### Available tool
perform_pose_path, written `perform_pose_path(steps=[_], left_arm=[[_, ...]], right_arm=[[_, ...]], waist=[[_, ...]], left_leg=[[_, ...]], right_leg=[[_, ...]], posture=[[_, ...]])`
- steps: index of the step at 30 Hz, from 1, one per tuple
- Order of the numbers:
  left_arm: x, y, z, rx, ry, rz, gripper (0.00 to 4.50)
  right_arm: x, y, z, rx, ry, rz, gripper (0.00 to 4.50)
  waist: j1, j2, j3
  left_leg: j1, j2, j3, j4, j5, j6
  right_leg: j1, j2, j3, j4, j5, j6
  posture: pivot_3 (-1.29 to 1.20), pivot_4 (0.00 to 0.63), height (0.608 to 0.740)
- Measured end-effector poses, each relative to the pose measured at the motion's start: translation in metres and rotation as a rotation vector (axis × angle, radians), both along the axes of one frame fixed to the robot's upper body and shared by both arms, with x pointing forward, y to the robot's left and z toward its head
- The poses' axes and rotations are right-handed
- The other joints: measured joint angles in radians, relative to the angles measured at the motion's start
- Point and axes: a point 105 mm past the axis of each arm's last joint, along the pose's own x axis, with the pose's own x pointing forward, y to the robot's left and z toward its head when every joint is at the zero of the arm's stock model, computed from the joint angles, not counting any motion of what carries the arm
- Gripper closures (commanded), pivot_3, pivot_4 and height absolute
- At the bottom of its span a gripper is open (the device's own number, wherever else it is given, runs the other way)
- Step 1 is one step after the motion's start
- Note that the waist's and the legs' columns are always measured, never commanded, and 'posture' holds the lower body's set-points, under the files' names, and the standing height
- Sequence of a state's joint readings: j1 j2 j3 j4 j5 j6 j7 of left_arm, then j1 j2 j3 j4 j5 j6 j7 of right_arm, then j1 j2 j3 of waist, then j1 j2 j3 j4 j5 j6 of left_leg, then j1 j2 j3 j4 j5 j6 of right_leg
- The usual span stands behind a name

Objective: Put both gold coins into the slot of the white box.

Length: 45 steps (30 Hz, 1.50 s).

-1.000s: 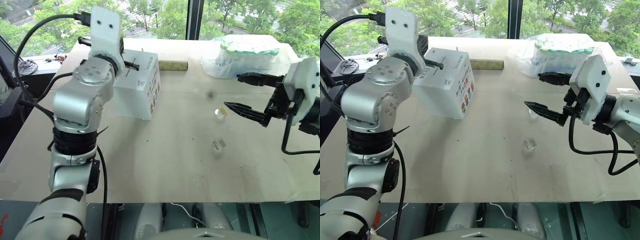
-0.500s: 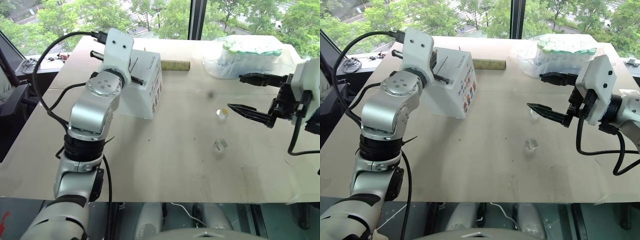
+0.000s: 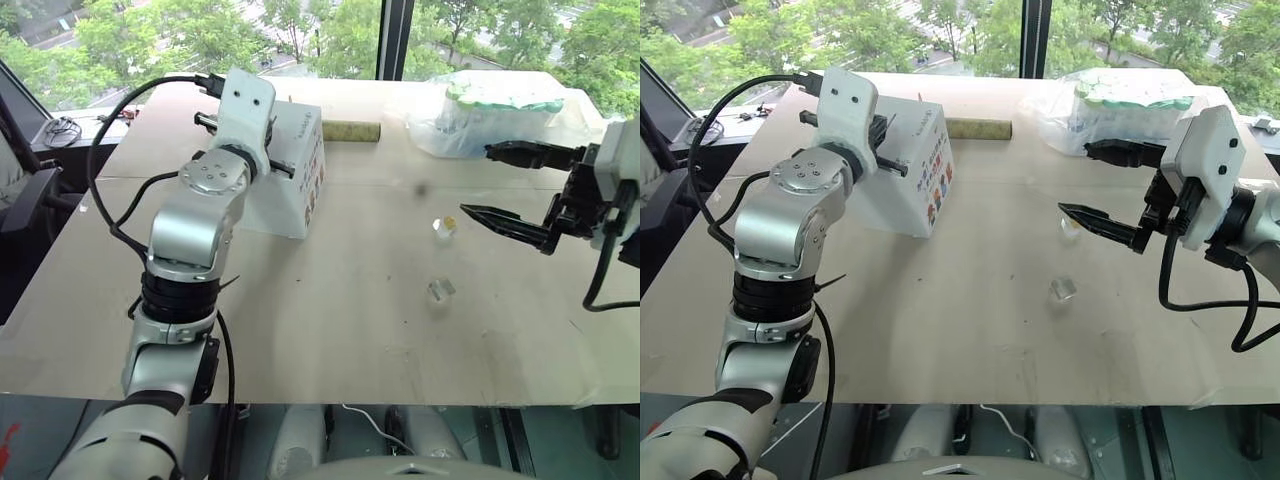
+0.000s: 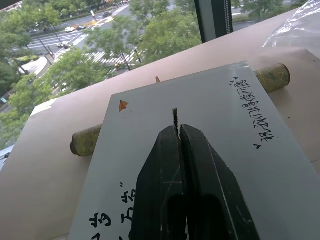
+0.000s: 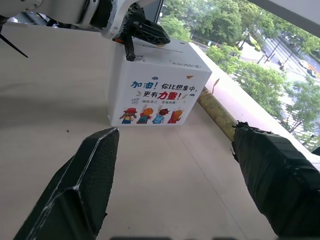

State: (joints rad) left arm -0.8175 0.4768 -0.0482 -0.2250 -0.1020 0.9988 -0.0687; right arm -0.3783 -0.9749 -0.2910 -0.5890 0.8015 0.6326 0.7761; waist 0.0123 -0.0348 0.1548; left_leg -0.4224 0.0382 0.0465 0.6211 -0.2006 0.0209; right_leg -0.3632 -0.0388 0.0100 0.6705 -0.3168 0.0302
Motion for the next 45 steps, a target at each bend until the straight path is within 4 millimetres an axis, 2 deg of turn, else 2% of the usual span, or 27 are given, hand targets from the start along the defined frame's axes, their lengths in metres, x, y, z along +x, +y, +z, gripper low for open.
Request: perform_pose_path(steps=[23,26,27,30,32,34,36,40,41,42,44,45], left_arm=[[-0.002,0.004,-0.01,-0.09,0.097,0.015,4.5],[-0.001,0.003,-0.01,-0.106,0.089,0.011,3.83],[-0.001,0.003,-0.009,-0.113,0.081,0.007,3.32],[-0.001,0.002,-0.008,-0.122,0.068,0.002,2.18],[-0.001,0.001,-0.007,-0.132,0.062,-0.002,1.15],[-0.003,0.0,-0.006,-0.14,0.057,-0.009,0.5],[-0.005,-0.003,-0.006,-0.148,0.053,-0.037,0.5],[-0.025,-0.032,-0.008,-0.189,0.059,-0.307,0.5],[-0.045,-0.05,-0.012,-0.25,0.069,-0.565,0.5],[-0.064,-0.063,-0.017,-0.273,0.078,-0.744,0.5],[-0.092,-0.074,-0.035,-0.257,0.141,-0.963,0.5],[-0.098,-0.072,-0.04,-0.245,0.167,-1.0,0.5]], right_arm=[[0.002,-0.001,0.003,-0.001,-0.008,-0.023,0.6],[0.002,-0.001,0.003,-0.001,-0.008,-0.024,0.52],[0.002,-0.001,0.003,-0.001,-0.009,-0.024,0.52],[0.003,-0.001,0.003,-0.002,-0.009,-0.026,0.52],[0.003,-0.001,0.003,-0.003,-0.009,-0.029,0.52],[0.003,-0.002,0.001,-0.004,-0.004,-0.032,0.52],[0.003,-0.002,0.001,-0.004,-0.002,-0.037,0.52],[0.01,-0.006,-0.007,0.013,0.044,-0.104,0.52],[0.019,-0.007,-0.016,0.023,0.086,-0.16,0.52],[0.027,-0.008,-0.028,0.03,0.141,-0.207,0.52],[0.044,-0.015,-0.06,0.044,0.276,-0.311,0.52],[0.05,-0.018,-0.072,0.048,0.319,-0.344,0.52]], waist=[[-0.001,0.0,0.0],[0.0,0.0,0.0],[0.0,0.0,0.0],[0.002,0.0,0.0],[0.001,0.0,0.0],[0.001,0.0,0.0],[0.001,0.0,0.0],[-0.001,0.0,0.0],[-0.007,0.001,-0.002],[-0.01,0.001,-0.001],[-0.019,0.003,0.0],[-0.021,0.004,0.001]], left_leg=[[0.002,0.0,-0.001,0.008,0.0,0.0],[0.001,0.0,-0.001,0.008,0.0,0.0],[0.001,0.0,-0.001,0.008,0.0,0.0],[0.001,0.0,-0.001,0.009,0.0,0.0],[0.0,0.0,-0.001,0.009,0.0,0.0],[0.0,0.0,-0.001,0.009,0.0,0.0],[0.0,0.0,-0.001,0.009,0.0,0.0],[0.0,0.001,-0.001,0.009,0.0,0.0],[0.001,0.001,0.0,0.008,0.0,0.0],[0.001,0.001,0.001,0.009,0.0,0.0],[0.001,0.001,0.001,0.009,0.0,0.0],[0.001,0.001,0.001,0.009,0.0,0.0]], right_leg=[[0.001,0.0,0.001,0.008,0.0,0.0],[0.001,0.0,0.001,0.008,0.0,0.0],[0.001,0.0,0.0,0.008,0.0,0.0],[0.001,0.0,0.0,0.008,0.0,0.0],[0.001,0.0,0.0,0.007,0.0,0.0],[0.001,0.0,0.0,0.007,0.0,0.0],[0.001,0.0,0.0,0.007,0.0,0.0],[0.001,-0.001,0.0,0.007,0.0,0.0],[0.001,-0.001,0.001,0.007,0.0,0.0],[0.001,-0.001,0.001,0.008,0.0,-0.001],[0.001,-0.002,0.0,0.008,0.0,-0.001],[0.001,-0.001,0.0,0.008,0.0,-0.001]], posture=[[0.0,0.15,0.74],[0.0,0.15,0.74],[0.0,0.15,0.74],[0.0,0.15,0.74],[0.0,0.15,0.74],[0.0,0.15,0.74],[0.0,0.15,0.74],[0.0,0.15,0.74],[0.0,0.15,0.74],[0.0,0.15,0.74],[0.0,0.15,0.74],[0.0,0.15,0.74]])
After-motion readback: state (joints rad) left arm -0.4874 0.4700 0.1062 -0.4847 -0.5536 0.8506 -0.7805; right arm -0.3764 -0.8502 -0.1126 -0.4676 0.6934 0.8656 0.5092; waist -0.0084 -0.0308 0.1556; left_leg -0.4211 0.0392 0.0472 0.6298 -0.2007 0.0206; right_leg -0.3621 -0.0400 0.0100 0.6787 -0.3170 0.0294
